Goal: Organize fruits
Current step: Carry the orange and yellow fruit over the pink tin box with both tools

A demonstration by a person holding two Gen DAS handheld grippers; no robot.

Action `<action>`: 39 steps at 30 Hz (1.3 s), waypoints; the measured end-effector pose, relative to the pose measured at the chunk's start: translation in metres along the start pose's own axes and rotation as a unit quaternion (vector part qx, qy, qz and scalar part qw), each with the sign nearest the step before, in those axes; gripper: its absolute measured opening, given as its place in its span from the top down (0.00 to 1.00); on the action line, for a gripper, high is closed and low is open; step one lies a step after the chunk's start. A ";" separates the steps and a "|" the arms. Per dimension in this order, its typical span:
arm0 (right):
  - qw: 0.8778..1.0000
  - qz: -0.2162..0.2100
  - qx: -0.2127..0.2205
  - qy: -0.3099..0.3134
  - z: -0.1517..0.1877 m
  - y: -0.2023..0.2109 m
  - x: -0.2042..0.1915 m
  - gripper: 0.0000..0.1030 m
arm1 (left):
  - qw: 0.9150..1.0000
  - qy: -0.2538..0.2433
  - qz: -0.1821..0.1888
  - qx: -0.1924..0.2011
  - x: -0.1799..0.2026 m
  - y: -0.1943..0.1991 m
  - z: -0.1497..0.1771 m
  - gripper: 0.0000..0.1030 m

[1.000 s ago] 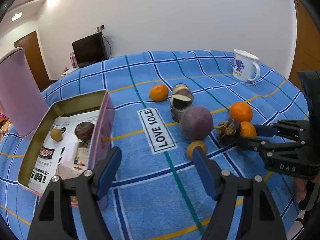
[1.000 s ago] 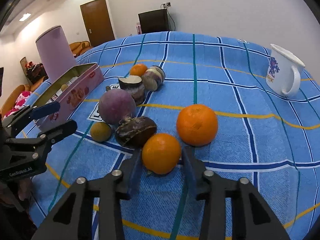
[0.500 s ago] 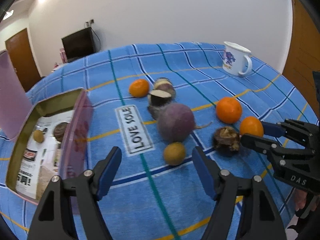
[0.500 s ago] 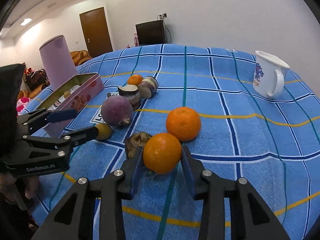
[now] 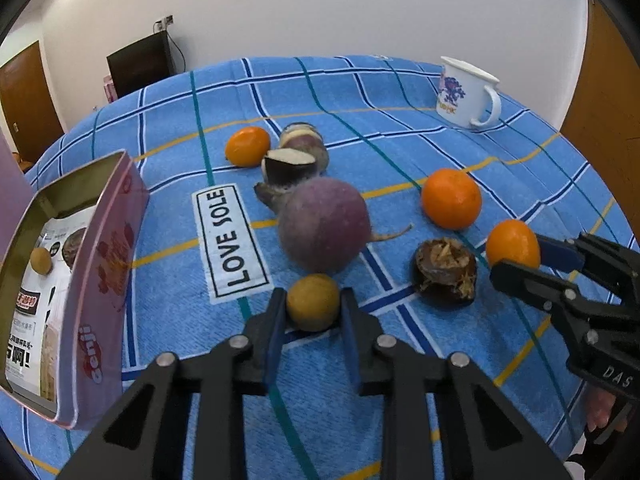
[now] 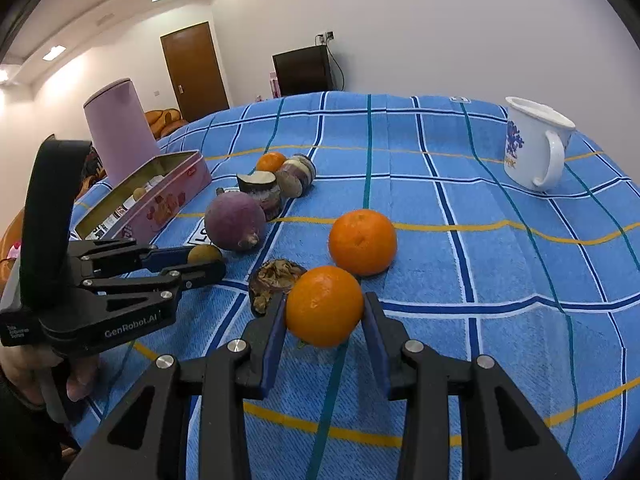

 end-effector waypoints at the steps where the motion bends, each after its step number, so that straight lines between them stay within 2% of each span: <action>1: 1.000 0.001 0.001 0.001 0.000 0.000 0.000 0.62 | 1.000 -0.001 0.000 0.001 -0.001 0.001 0.000 0.73; 12: 0.999 -0.018 0.024 0.019 -0.022 0.004 -0.023 0.62 | 0.999 -0.008 -0.009 0.053 -0.011 0.030 -0.015 0.73; 29: 0.997 -0.055 0.038 0.050 -0.048 -0.010 -0.072 0.62 | 0.996 0.021 -0.033 0.080 -0.049 0.049 -0.018 0.74; 39: 0.992 -0.075 0.062 0.075 -0.079 -0.010 -0.103 0.62 | 0.990 0.032 -0.072 0.114 -0.090 0.074 -0.036 0.74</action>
Point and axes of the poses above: each gripper's, at about its wrist camera, not at the fingertips, and y roughly against the way its jaws point, x to its right, z to its underside, the point moved 10 cm from there along -y, roughly the way its jaws point, and after that the axes turned 13 degrees about x, right-handed, at the moved point
